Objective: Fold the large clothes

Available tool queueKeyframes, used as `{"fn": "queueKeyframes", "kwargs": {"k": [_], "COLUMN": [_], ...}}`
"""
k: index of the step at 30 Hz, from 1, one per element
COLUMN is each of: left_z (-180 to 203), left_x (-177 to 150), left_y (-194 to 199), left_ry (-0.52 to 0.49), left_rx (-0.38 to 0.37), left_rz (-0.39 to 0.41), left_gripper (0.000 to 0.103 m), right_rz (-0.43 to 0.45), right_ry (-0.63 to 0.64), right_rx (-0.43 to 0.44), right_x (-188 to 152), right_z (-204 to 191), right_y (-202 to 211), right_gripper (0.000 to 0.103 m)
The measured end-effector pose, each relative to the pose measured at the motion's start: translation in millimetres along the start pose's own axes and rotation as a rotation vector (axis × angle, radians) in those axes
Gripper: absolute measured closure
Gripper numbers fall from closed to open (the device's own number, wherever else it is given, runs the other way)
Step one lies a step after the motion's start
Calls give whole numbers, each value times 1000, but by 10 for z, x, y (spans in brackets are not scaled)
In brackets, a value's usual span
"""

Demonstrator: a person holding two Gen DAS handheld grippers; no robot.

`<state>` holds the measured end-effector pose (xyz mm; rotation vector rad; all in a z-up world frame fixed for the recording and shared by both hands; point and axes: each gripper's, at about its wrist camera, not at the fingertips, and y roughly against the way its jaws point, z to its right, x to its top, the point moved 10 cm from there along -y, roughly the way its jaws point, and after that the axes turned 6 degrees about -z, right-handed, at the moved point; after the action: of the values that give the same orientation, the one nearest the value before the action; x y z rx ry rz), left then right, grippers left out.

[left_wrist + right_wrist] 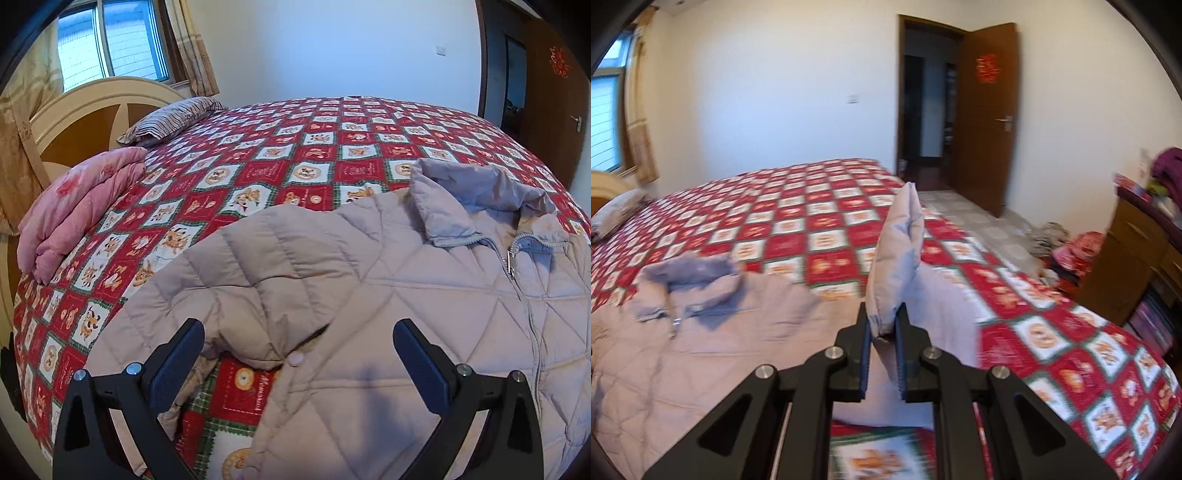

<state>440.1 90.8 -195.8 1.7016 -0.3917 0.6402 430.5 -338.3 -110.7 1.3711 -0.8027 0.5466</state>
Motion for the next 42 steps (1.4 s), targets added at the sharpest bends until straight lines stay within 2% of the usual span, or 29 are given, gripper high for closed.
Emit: {"fn": "queueKeyframes", "kwargs": {"k": [13, 22, 24, 25, 26, 27, 30, 33, 38, 42], "left_z": [-200, -272, -255, -242, -226, -204, -50, 285, 1091, 1732], "left_x": [-46, 13, 17, 23, 35, 47, 94, 113, 60, -80], "left_y": [-134, -18, 30, 67, 113, 152, 289, 400, 470, 371], "left_ry": [48, 51, 49, 47, 44, 41, 34, 0, -71, -123], "left_rx": [-28, -38, -48, -53, -57, -61, -96, -143, -250, -298], "left_rz": [-24, -6, -8, -5, 2, 9, 22, 17, -20, -60], "left_gripper": [1, 1, 1, 1, 1, 1, 1, 1, 1, 1], "right_rz": [-66, -146, -161, -161, -173, -184, -185, -163, -147, -166], "right_ry": [161, 233, 256, 267, 275, 275, 288, 311, 274, 203], "right_rx": [173, 277, 283, 288, 307, 328, 354, 351, 299, 262], "right_x": [-488, -879, -930, -960, -999, -1024, -1080, -1129, -1156, -1190], "right_z": [-1568, -2306, -2400, -2438, -2484, -2499, -2457, -2301, -1858, -1452], "right_y": [-189, -269, -285, -270, -244, -208, -35, 150, 211, 153], "right_gripper": [89, 88, 82, 67, 58, 43, 39, 28, 26, 25]}}
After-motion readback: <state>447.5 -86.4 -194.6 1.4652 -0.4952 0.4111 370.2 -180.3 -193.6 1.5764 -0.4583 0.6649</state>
